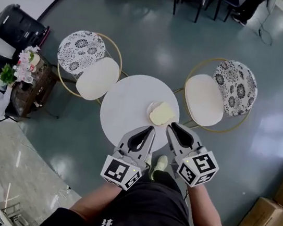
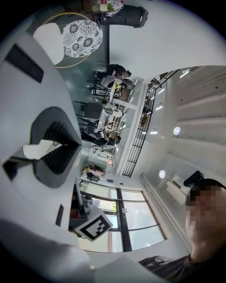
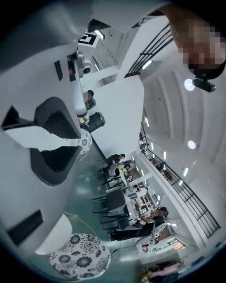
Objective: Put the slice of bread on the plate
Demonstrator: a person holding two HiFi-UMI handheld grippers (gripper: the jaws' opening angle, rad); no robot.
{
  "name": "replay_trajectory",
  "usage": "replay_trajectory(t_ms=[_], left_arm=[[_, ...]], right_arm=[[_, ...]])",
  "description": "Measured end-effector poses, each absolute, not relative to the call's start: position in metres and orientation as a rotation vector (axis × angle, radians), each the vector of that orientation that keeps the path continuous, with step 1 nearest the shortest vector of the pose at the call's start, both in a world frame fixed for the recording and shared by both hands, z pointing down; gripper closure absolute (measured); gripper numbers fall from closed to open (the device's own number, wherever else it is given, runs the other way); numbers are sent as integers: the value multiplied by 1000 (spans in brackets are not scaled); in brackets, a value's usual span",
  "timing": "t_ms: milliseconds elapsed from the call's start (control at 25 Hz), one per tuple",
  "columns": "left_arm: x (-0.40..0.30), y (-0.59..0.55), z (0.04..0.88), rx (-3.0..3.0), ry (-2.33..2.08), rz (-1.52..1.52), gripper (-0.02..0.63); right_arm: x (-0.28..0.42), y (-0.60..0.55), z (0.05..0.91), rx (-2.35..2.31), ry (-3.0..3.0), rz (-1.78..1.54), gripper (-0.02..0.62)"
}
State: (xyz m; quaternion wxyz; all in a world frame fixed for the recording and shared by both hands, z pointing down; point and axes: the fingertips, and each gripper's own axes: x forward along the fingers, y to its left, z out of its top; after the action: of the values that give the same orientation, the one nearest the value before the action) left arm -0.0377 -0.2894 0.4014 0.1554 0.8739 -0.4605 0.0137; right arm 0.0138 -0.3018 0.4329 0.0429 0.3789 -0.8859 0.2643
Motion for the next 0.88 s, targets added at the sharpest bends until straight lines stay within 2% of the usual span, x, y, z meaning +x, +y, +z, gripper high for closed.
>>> replay_trajectory(t_ms=[400,880], left_arm=[[-12,-252,329,2634,-1339,-45,600],[3,-231,299,2718,-1355,-70,601]], right_arm=[[26,-263,333,1185,-2862,505,589],[26,-229,300,1169,-2862,221,589]])
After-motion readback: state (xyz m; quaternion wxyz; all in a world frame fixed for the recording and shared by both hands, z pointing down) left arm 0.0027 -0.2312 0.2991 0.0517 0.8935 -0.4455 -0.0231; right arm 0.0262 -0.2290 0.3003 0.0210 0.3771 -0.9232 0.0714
